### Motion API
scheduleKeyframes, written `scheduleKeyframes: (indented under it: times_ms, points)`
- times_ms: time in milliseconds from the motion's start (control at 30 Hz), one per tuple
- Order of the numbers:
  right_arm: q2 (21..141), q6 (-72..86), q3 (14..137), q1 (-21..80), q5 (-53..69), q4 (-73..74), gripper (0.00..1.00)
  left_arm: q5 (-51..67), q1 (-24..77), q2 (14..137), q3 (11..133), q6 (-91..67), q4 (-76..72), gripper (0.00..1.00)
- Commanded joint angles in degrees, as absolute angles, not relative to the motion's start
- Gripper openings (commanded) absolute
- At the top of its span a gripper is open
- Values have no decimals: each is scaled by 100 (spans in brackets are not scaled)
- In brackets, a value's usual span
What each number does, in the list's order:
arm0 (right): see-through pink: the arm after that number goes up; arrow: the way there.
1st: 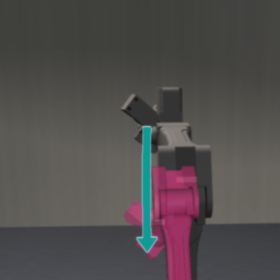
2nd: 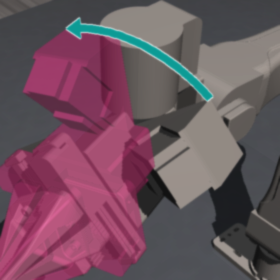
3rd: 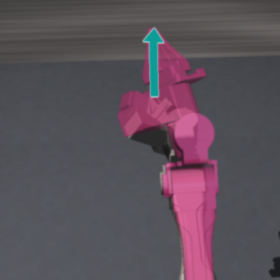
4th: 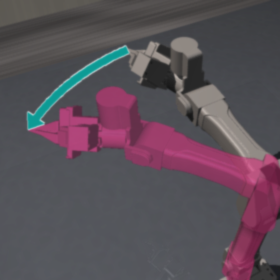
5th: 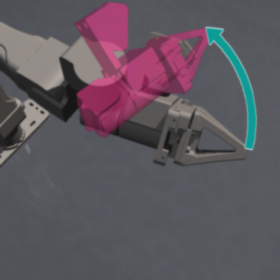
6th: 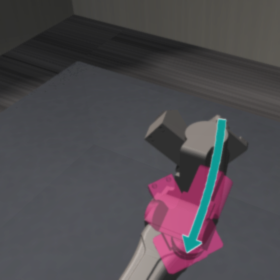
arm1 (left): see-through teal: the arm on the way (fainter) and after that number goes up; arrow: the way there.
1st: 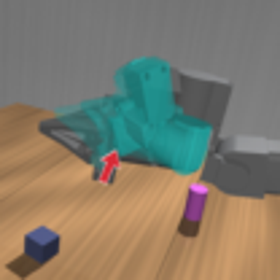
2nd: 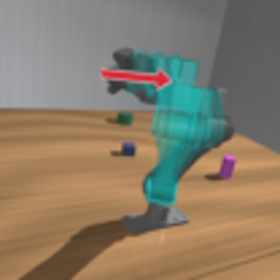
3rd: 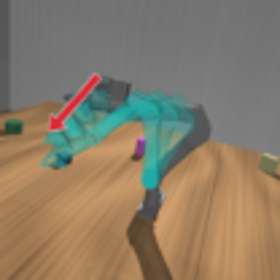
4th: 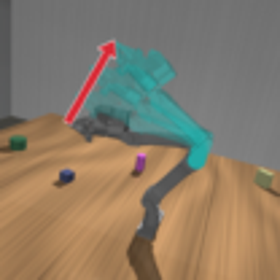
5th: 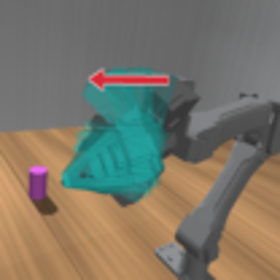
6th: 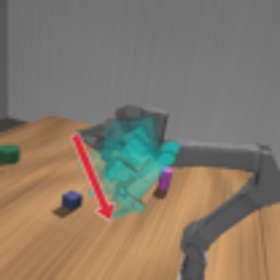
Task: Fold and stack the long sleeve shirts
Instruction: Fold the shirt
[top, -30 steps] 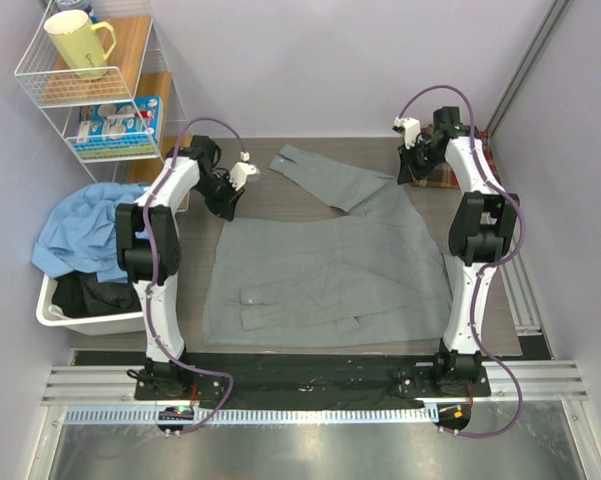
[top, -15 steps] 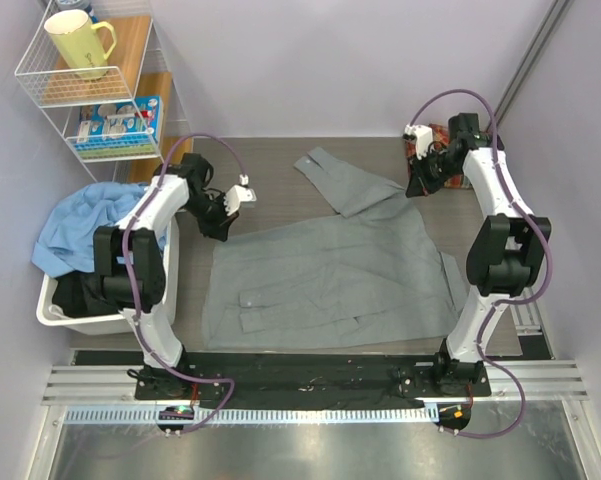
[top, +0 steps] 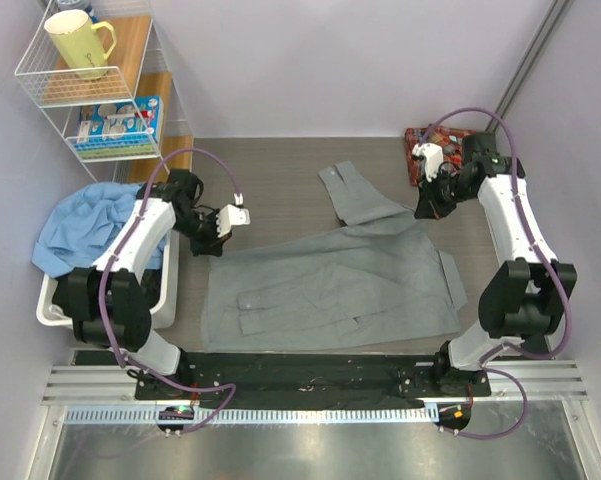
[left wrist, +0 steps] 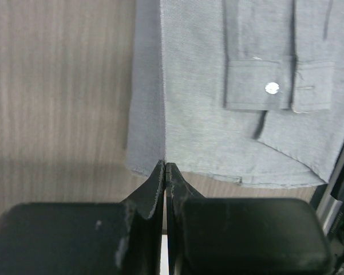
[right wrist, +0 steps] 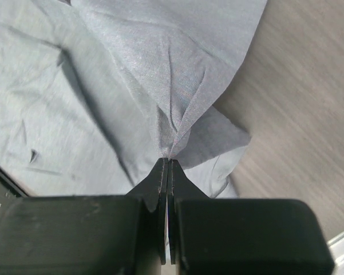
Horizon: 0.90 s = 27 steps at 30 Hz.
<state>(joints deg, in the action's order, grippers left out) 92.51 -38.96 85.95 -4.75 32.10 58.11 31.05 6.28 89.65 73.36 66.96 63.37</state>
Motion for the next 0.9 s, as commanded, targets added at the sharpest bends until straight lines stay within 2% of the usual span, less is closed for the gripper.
scheduleKeyframes:
  times_ms: [0, 300, 367, 433, 533, 567, 600, 700, 867]
  points:
    - [8570, -4314, 8184, -527, 3191, 6117, 1, 3349, 589, 8553, 7085, 6987, 6583, 0]
    - [7954, -4790, 7014, -527, 3032, 6381, 1, 3419, 729, 8367, 6575, 7031, 6697, 0]
    - [8024, -4913, 6847, -527, 2997, 6416, 1, 3402, 860, 8385, 6426, 7005, 6767, 6]
    - [8156, -5114, 6847, -527, 2909, 6635, 9, 3288, 992, 8376, 6337, 6996, 6811, 16]
    - [8446, -5299, 7057, -536, 2900, 6996, 39, 3200, 1011, 8402, 6302, 6804, 6829, 29]
    - [8490, -5309, 7127, -536, 2918, 7022, 43, 3173, 1011, 8428, 6337, 6768, 6855, 32]
    - [8577, -5300, 7267, -536, 3005, 7040, 47, 3147, 1011, 8455, 6433, 6672, 6855, 37]
    - [8954, -5037, 7601, -536, 3190, 6961, 55, 3103, 1019, 8595, 6617, 6164, 6566, 41]
    - [9816, -4055, 7919, -527, 3191, 6471, 56, 2850, 1177, 9095, 6750, 5091, 5793, 41]
